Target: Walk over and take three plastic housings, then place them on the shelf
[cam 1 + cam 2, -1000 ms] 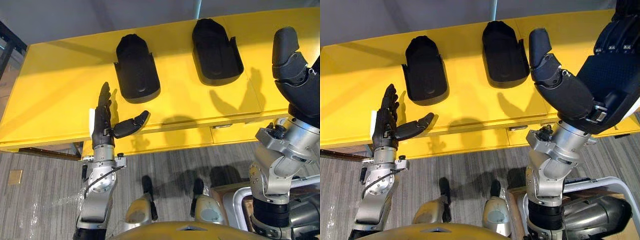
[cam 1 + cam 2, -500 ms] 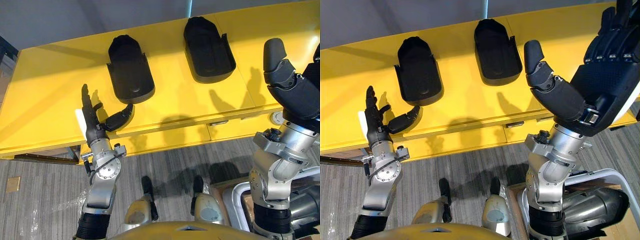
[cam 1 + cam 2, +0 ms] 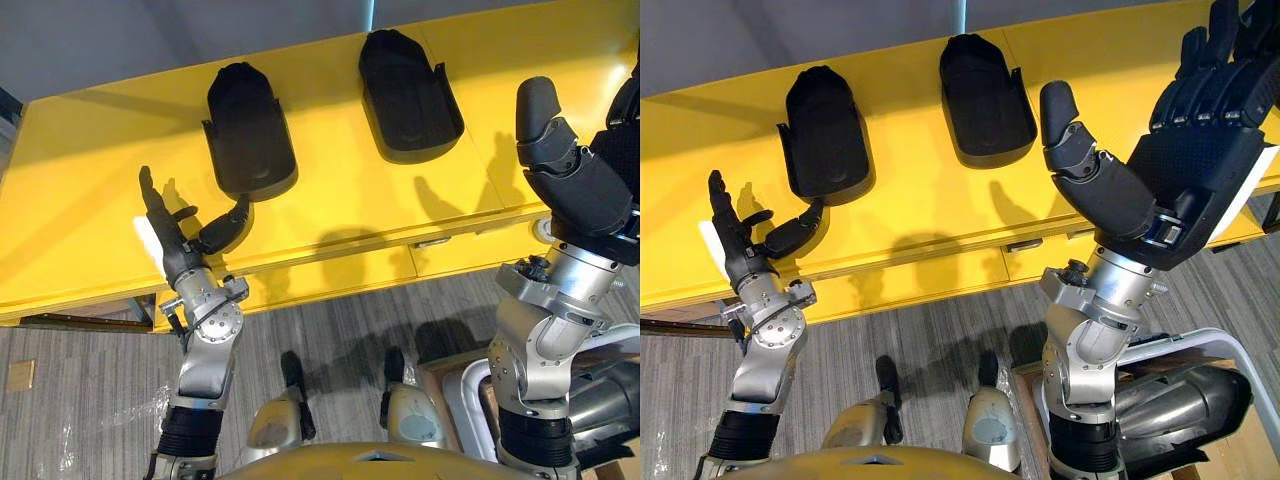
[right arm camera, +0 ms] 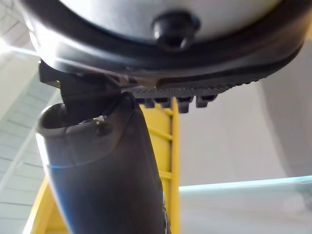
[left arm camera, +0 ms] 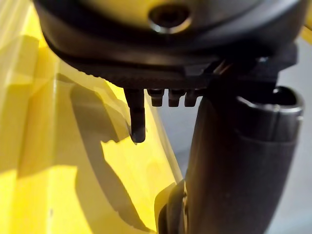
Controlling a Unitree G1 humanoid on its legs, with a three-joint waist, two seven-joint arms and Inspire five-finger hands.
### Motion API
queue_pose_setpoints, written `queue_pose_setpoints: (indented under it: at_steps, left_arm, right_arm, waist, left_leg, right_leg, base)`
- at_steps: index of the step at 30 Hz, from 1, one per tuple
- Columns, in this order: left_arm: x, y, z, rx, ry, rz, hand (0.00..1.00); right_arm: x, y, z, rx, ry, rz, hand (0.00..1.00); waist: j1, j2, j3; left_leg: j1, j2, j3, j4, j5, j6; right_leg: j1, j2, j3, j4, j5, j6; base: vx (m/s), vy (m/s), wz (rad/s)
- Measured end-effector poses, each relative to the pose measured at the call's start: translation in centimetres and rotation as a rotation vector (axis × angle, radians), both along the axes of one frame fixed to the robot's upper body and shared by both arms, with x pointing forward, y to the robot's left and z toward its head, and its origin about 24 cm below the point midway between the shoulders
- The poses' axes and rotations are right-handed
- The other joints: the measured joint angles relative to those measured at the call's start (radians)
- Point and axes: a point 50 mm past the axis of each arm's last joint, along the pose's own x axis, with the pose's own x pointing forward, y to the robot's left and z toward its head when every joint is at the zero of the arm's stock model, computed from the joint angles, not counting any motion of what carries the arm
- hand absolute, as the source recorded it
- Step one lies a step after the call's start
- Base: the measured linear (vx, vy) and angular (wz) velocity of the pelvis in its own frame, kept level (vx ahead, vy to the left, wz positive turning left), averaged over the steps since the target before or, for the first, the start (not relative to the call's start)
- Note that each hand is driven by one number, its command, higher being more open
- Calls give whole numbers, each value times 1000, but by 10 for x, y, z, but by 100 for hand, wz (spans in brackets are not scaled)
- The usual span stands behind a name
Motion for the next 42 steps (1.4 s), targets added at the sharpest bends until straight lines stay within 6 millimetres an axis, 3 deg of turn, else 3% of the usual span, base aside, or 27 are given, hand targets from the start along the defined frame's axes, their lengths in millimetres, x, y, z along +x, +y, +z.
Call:
queue_pose_setpoints:
  at_steps: [12, 20, 23, 25, 28, 32, 37, 42]
  left_arm:
    - [6, 11, 5, -21, -28, 83, 100]
    - [5, 15, 7, -45, -57, 39, 100]
    - [-14, 12, 6, -120, -84, -97, 100]
    - [-38, -1, 6, -176, -99, -288, 100]
    - [-54, -19, 9, -233, -117, -524, 100]
    - [-68, -22, 17, -267, -186, -654, 100]
    - [-74, 0, 33, -237, -293, -587, 100]
    - [-80, 9, 32, -240, -312, -576, 100]
  right_arm:
    - [1, 1, -1, 30, 7, 35, 100]
    - [1, 1, -1, 39, 3, 36, 100]
    - [-7, 2, 0, 76, -13, 33, 100]
    - [-15, 1, -3, 96, -11, 22, 100]
    - [-16, 2, -4, 92, -5, 26, 100]
    - [-18, 1, -9, 76, 23, 18, 100]
    - [-16, -7, -24, -36, 188, -127, 100]
    - [4, -30, -71, -143, 587, -284, 100]
  waist:
    - [-3, -12, 10]
    - [-3, -22, 17]
    - [-2, -22, 18]
    - [3, -22, 18]
    - [8, -23, 18]
    - [6, -22, 17]
    - [5, -12, 4]
    - [26, -14, -34]
  left_leg:
    - [5, -2, 13, 0, -8, -1]
    - [8, -3, 11, 0, -10, 0]
    - [8, -4, 6, 0, -15, -1]
    - [9, -5, -8, 0, -18, 0]
    - [20, -4, -11, 0, -21, -1]
    - [55, -4, -9, 0, -32, -5]
    - [64, -3, -16, 0, -33, -5]
    - [77, -3, -24, -1, -33, -5]
  right_leg:
    - [2, -1, 11, -9, 1, 2]
    - [8, -2, 9, -11, 1, 3]
    - [16, -3, 2, -19, 1, 3]
    - [30, -5, -14, -29, 1, 3]
    - [45, -6, -17, -34, 1, 3]
    - [86, -2, -18, -52, -1, 4]
    - [108, -1, -31, -64, 0, 4]
    - [130, -3, -41, -71, -1, 4]
  base:
    - [17, 5, -3]
    - [0, 0, 0]
    - [17, 7, 7]
    - [42, 6, 16]
    - [24, 4, 5]
    - [15, 2, -3]
    - [9, -2, 4]
    - [11, 0, 5]
